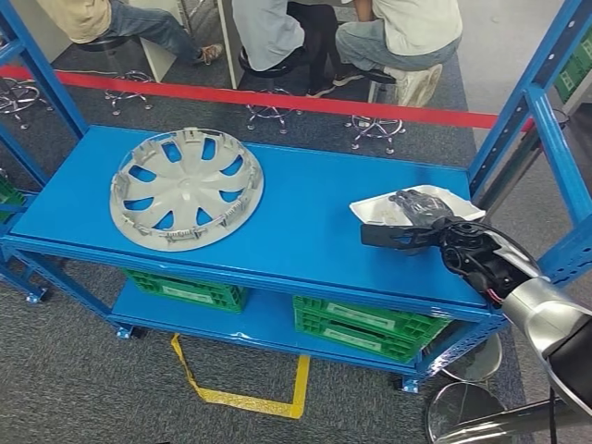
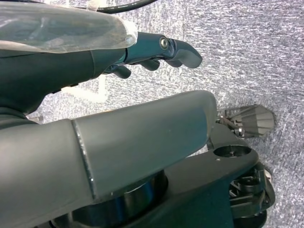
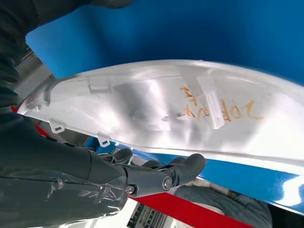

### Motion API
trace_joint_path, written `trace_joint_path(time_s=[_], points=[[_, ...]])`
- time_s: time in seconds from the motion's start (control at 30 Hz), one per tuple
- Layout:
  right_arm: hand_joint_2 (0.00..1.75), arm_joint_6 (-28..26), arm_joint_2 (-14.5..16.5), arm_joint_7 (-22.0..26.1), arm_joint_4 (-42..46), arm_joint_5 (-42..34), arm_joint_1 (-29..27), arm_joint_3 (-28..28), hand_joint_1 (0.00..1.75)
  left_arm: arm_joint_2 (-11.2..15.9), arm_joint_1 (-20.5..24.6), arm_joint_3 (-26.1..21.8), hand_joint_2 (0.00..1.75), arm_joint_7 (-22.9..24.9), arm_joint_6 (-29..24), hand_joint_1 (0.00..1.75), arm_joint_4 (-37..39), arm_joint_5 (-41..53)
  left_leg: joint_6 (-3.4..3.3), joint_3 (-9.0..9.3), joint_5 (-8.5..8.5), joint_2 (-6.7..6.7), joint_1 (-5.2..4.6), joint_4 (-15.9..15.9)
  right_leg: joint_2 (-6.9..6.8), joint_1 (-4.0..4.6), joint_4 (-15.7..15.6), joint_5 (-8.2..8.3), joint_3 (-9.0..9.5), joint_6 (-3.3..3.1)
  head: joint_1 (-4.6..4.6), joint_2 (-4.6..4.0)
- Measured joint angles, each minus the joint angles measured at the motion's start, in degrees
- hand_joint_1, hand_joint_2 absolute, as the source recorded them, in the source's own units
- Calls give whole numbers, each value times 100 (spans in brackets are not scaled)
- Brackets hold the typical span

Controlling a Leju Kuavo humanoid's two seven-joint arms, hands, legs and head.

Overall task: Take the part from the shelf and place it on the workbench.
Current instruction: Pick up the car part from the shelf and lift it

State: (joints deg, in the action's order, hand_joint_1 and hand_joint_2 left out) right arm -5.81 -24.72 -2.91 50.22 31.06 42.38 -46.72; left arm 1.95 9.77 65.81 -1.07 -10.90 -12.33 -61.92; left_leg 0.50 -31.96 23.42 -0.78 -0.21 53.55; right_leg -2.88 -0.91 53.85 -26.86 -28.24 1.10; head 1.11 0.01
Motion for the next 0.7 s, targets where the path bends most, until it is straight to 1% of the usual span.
trace_joint_path(time_s=[0.47,0.7], points=[[175,16,43,0,-77,0,69,-53,0,17,-6,0,0,-8,6,0,0,0,0,0,0,0,0,0,0,0,0,0,0,0,0,-1],[175,84,50,-44,-186,-16,199,-93,0,28,-12,0,0,-14,15,0,0,0,0,-1,0,0,0,0,0,0,0,0,-4,0,1,-1]])
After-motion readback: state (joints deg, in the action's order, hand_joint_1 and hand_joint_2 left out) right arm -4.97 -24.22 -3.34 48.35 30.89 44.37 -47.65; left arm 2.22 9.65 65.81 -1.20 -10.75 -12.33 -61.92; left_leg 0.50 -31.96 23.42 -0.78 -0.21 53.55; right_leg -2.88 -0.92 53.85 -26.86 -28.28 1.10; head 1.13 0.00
